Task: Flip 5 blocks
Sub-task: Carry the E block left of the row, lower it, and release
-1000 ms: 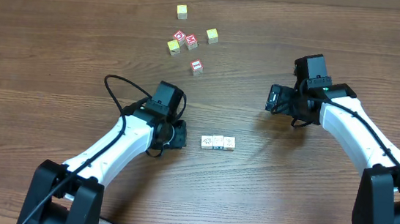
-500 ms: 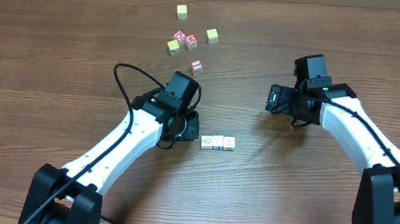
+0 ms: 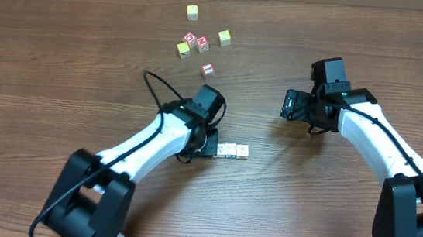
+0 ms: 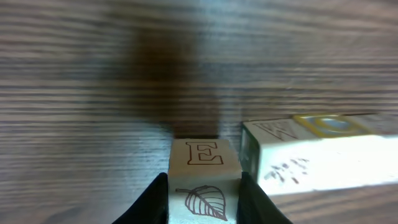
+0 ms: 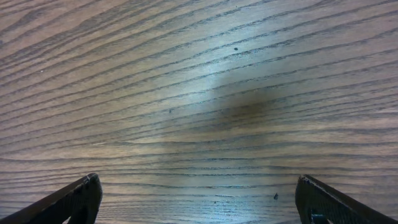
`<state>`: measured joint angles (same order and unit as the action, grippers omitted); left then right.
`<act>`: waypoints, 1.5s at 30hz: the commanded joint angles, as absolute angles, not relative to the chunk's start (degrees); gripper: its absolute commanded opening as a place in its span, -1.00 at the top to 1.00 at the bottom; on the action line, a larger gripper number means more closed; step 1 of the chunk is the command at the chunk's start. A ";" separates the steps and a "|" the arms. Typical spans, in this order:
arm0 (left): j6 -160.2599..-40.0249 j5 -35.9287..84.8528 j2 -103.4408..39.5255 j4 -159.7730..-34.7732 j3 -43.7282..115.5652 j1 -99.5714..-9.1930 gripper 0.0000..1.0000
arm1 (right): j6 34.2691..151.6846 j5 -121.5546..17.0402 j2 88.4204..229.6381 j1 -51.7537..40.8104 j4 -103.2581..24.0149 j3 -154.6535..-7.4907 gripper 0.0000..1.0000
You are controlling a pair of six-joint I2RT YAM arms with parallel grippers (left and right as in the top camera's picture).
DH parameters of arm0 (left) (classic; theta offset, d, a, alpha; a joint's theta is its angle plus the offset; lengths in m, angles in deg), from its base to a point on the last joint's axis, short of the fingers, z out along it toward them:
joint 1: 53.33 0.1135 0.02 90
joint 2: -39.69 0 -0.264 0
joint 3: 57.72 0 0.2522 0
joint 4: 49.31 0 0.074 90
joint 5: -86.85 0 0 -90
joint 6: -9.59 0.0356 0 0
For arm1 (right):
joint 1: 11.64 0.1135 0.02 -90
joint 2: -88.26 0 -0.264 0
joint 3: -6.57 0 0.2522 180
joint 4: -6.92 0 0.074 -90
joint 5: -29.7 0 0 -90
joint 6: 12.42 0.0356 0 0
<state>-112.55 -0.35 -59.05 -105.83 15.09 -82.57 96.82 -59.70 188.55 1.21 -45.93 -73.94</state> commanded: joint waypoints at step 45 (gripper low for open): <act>-115.34 -10.42 -60.34 -114.84 18.54 -82.50 0.92 | 96.39 -60.22 188.13 1.25 -45.75 -74.77 -1.00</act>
<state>-114.60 -10.77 -60.10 -115.32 18.96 -82.59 96.80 -59.68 188.55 1.21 -45.88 -73.94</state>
